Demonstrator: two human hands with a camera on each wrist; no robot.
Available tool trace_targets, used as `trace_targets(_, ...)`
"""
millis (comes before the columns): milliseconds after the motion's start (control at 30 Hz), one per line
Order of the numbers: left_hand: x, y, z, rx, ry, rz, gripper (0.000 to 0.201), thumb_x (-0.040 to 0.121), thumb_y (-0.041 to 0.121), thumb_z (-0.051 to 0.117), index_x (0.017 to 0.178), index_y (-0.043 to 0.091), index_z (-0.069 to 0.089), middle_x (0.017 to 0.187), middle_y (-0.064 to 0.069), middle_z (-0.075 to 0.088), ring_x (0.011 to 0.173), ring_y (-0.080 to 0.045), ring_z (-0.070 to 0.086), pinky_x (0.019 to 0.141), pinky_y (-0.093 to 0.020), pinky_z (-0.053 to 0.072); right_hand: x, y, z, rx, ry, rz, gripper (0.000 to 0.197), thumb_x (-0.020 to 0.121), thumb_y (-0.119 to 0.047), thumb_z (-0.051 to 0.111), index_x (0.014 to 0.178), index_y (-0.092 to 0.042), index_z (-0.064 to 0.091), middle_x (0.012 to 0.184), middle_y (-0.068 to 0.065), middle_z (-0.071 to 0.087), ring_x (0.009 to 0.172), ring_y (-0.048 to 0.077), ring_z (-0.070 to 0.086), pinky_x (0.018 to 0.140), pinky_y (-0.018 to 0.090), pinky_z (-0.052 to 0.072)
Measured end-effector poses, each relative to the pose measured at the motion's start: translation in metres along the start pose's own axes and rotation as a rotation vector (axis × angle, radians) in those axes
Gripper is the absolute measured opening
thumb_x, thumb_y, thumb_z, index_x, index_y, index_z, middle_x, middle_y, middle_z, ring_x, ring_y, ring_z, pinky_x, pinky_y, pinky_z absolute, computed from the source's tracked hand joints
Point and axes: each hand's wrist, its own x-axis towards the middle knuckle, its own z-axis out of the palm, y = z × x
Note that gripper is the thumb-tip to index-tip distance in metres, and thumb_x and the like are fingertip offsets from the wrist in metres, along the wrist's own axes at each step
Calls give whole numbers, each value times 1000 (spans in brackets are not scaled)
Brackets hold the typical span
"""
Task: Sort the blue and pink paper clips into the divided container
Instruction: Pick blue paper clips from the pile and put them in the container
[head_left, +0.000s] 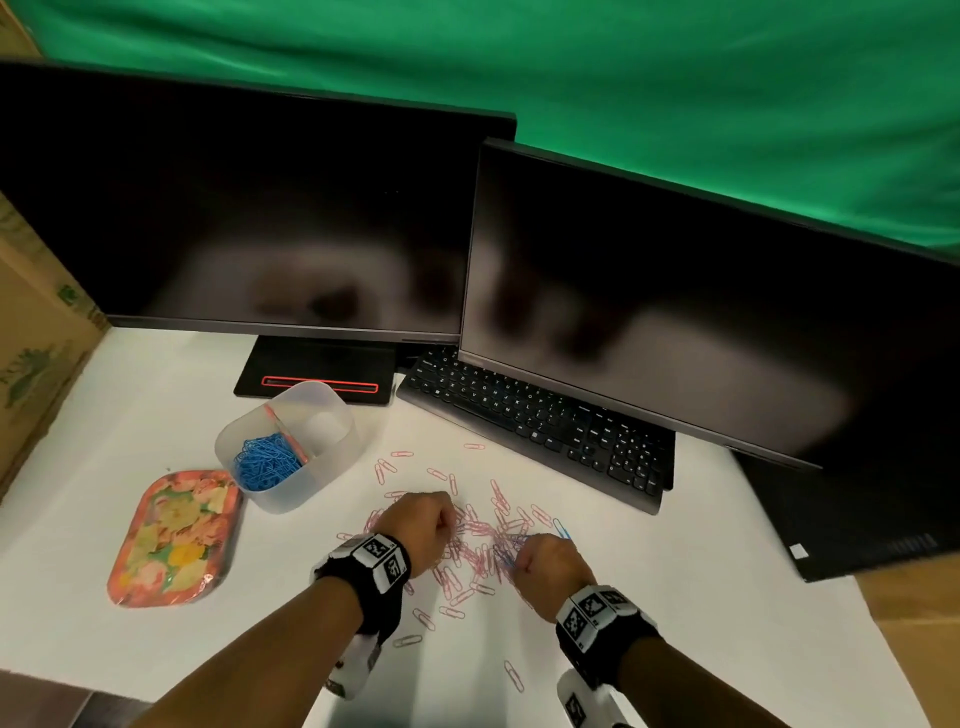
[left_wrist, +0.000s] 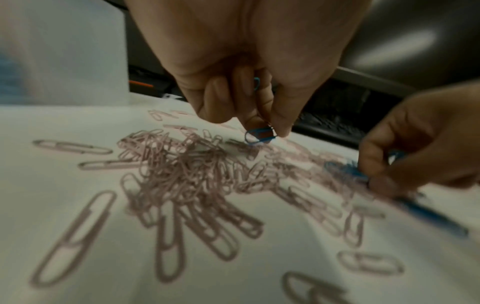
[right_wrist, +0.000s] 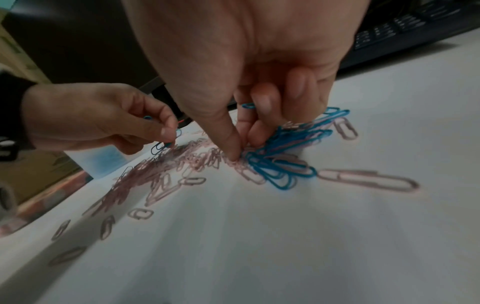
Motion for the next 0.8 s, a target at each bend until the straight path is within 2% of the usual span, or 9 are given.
trace_targets(67, -1, -3, -1, -178, 36, -44, 17, 84, 17, 60, 75, 31, 61, 76, 12, 66, 76, -12, 65, 71, -24, 53, 3, -2, -2, 29, -10, -5, 17, 85, -24, 58, 89, -12, 69, 95, 4, 70, 87, 21, 66, 72, 27, 56)
trace_targets(133, -3, -3, -4, -348, 57, -93, 17, 86, 17, 62, 82, 34, 61, 77, 12, 65, 78, -12, 64, 76, -22, 51, 4, -3, -4, 126, -6, 8, 12, 80, -22, 60, 80, -14, 70, 85, 1, 70, 77, 16, 65, 64, 24, 55)
trace_targets(200, -4, -3, -9, -518, 61, -139, 16, 90, 14, 58, 93, 28, 65, 79, 10, 66, 79, -9, 62, 77, -20, 48, 5, -1, -8, 234, 12, 12, 10, 77, -22, 66, 75, -13, 71, 78, -1, 69, 68, 9, 61, 58, 20, 51)
trace_targets(300, -6, -3, -14, -843, 4, -271, 21, 94, 9, 53, 90, 16, 72, 64, 9, 62, 60, -10, 50, 58, -21, 41, 4, -1, -21, 457, -21, -9, 12, 74, -20, 78, 71, -11, 71, 70, -1, 69, 63, 5, 60, 57, 21, 51)
trace_targets(367, -5, -4, -14, -1083, -10, -353, 22, 94, 6, 51, 90, 9, 72, 62, 1, 51, 56, -14, 40, 51, -24, 31, -1, -4, -32, 655, -96, 7, 12, 74, -16, 81, 69, -12, 70, 61, -5, 64, 47, 1, 53, 47, 18, 42)
trace_targets(433, -5, -1, -12, -1278, -19, -405, 19, 96, 5, 47, 93, 1, 65, 69, -7, 50, 57, -16, 43, 49, -26, 30, -6, -8, -42, 778, -156, 20, 10, 76, -11, 78, 72, -10, 69, 54, -3, 58, 37, 4, 41, 42, 18, 32)
trace_targets(500, -5, 6, -11, -1437, -55, -445, 17, 96, 7, 43, 92, 2, 59, 70, -9, 54, 58, -19, 51, 50, -27, 33, -8, -13, -49, 815, -168, 10, 9, 78, -10, 76, 72, -12, 69, 50, -5, 55, 38, 6, 38, 42, 18, 30)
trace_targets(667, -10, 31, -7, -1571, -108, -500, 20, 98, 17, 44, 88, 6, 58, 72, -10, 58, 62, -23, 62, 54, -30, 48, -11, -34, -55, 859, -146, -49, 9, 75, -9, 76, 70, -13, 70, 57, 2, 59, 37, 8, 35, 40, 19, 27)
trace_targets(800, -7, 41, -7, -1493, -144, -455, 22, 99, 23, 45, 91, 6, 58, 71, -7, 58, 59, -19, 54, 52, -28, 38, -13, -43, -64, 718, -90, -95, 3, 77, -8, 72, 79, -6, 72, 67, 2, 65, 35, -3, 43, 38, 9, 31)
